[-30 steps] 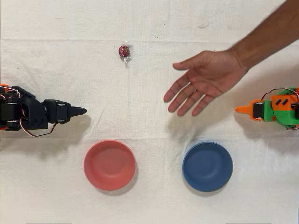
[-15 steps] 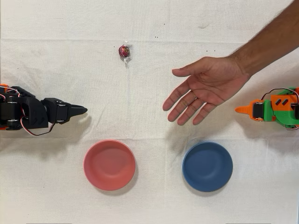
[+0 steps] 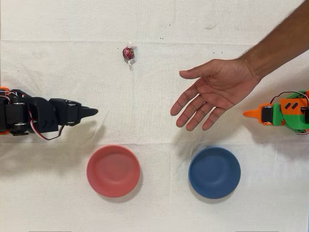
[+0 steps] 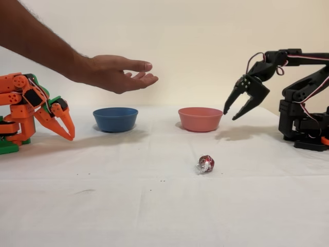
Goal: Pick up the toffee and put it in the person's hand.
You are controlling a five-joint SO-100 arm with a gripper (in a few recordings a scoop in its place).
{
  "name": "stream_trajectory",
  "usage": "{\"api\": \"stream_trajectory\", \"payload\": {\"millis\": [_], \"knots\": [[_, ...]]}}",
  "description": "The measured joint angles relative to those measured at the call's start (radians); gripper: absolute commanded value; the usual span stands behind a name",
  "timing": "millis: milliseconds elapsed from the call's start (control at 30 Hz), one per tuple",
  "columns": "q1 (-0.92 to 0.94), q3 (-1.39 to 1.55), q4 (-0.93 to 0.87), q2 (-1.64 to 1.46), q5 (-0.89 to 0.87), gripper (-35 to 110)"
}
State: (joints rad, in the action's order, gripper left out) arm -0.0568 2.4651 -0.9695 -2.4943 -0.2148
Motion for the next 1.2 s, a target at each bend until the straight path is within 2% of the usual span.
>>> {"api": "stream_trajectory", "payload": {"millis": [233, 1200], "knots": [[-0.049, -0.166, -0.005, 0.222, 0.003, 15], [-0.219, -0.673, -0.005, 0.811, -0.043, 20]]}}
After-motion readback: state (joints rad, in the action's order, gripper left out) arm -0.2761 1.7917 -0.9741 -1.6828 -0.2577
